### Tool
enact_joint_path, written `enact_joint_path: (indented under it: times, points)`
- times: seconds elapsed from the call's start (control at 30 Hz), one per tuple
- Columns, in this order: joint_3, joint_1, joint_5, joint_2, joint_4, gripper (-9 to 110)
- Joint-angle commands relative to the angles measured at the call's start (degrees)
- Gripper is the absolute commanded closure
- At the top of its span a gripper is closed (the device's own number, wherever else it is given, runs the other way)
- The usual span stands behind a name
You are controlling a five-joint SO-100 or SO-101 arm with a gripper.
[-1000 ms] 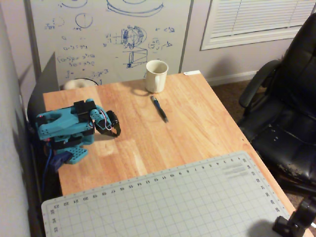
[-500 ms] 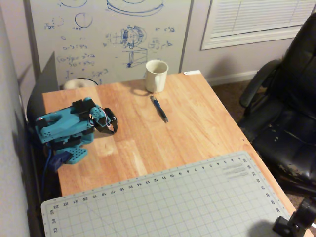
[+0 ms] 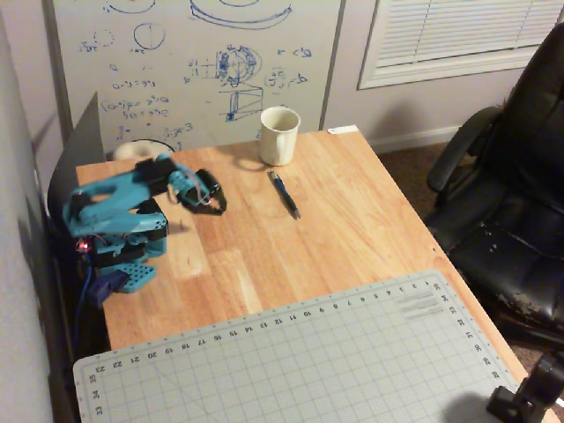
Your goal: Touch the pen.
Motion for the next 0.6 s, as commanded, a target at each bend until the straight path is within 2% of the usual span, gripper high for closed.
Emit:
enact_joint_path:
  times: [0.0,0.33,0.57]
  points:
    - [-15.9,-0.6,-0.4,-17.4,-2.5,101]
    - [-55.0,-5.2,0.4,-59.6,-2.9,101]
    - [-76.7,-5.0,0.4,-82.4,-2.9,101]
